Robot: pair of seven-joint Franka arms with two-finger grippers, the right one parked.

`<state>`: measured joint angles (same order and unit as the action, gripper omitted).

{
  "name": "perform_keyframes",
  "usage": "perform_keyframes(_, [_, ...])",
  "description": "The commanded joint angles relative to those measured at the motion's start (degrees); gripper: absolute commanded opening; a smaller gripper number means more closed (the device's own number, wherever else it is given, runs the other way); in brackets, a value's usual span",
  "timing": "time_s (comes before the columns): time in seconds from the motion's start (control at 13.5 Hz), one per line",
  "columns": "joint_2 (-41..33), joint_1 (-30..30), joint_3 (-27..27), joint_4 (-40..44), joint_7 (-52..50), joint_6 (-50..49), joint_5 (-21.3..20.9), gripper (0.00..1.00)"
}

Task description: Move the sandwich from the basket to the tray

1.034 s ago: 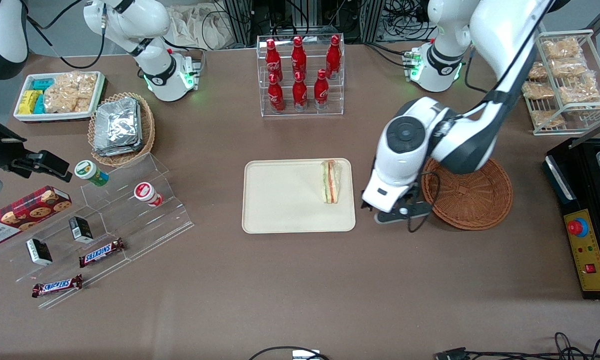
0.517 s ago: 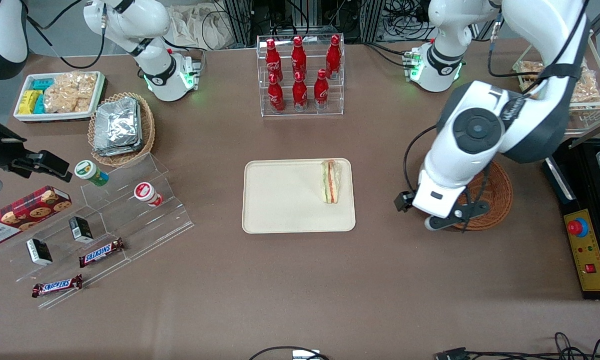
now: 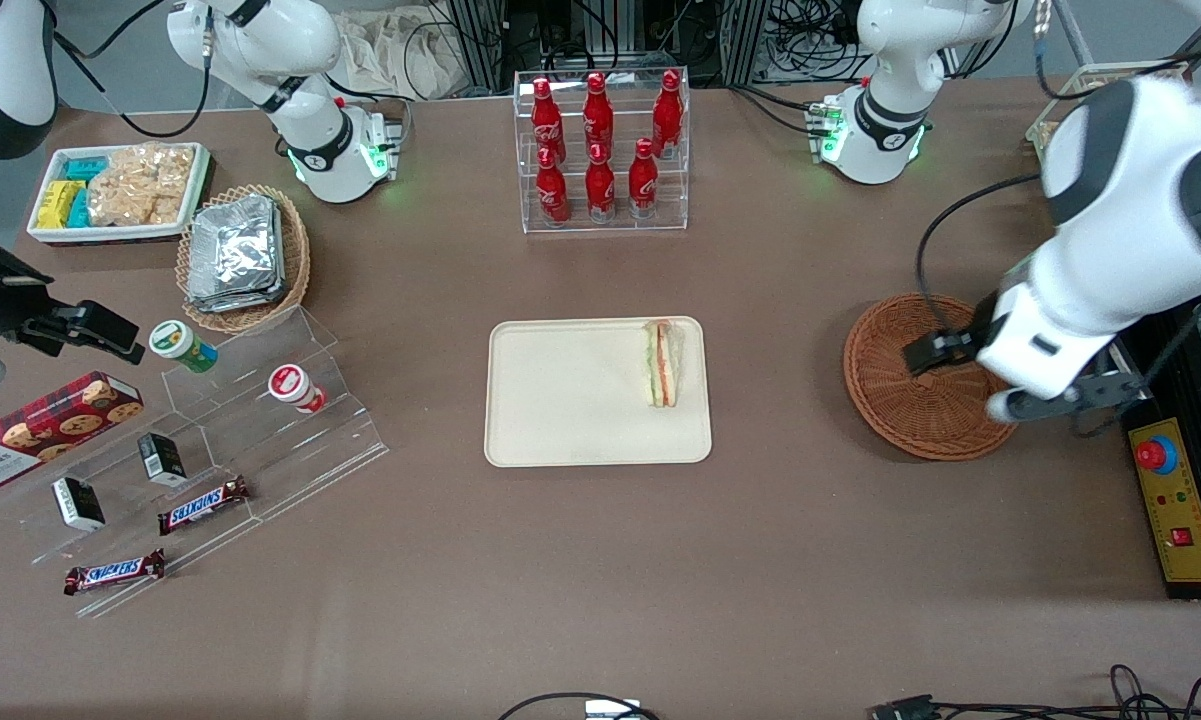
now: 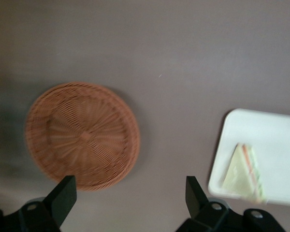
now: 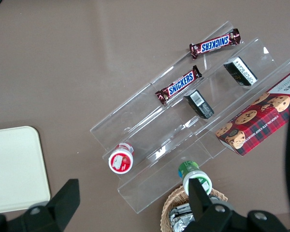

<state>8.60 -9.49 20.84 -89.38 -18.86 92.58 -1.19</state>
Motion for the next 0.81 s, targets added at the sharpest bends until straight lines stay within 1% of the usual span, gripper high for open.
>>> perform_keyframes(0.0, [-6.6,2.3,-6.8,-2.5,9.2,-4.0,2.2,1.0])
perform_keyframes(0.15, [-9.5,3.1,-10.7,-3.4,15.7,-5.6,2.2,1.0])
perform_keyframes(0.22, [-10.3,3.2,-11.4,-3.4,16.8,-5.7,1.8,1.0])
perform_keyframes(0.59, [-12.0,3.5,-11.3,-3.2,18.1,-5.7,0.8,1.0])
perform_keyframes(0.66, [-12.3,5.3,-11.5,-3.1,18.3,-5.7,0.6,1.0])
perform_keyframes(0.74, [-12.3,5.6,-11.5,-3.2,18.3,-5.7,0.6,1.0])
